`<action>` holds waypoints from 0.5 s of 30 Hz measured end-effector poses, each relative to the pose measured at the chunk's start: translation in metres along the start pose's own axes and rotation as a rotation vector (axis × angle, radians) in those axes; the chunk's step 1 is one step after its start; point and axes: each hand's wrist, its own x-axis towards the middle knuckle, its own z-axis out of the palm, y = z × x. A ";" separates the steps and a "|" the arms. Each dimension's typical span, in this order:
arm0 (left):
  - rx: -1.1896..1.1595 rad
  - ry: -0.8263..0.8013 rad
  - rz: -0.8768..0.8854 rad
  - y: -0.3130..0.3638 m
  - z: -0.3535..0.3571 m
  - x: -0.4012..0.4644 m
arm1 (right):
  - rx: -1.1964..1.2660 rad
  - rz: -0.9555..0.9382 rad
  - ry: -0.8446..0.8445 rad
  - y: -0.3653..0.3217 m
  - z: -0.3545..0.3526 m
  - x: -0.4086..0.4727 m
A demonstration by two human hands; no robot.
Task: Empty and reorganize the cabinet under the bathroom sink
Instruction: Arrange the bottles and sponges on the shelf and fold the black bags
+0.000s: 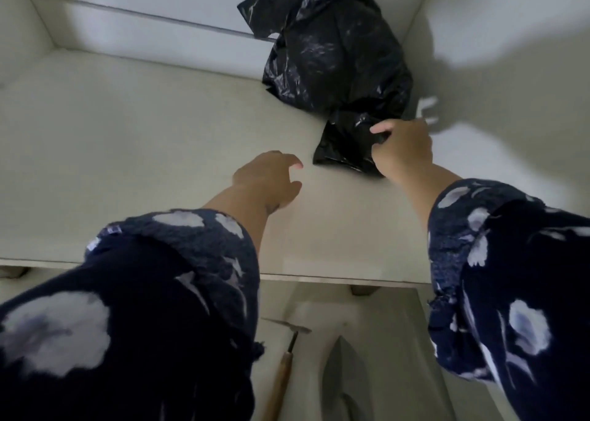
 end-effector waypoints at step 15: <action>-0.139 0.405 0.266 0.067 -0.015 0.072 | 0.263 -0.183 0.127 0.009 0.005 0.038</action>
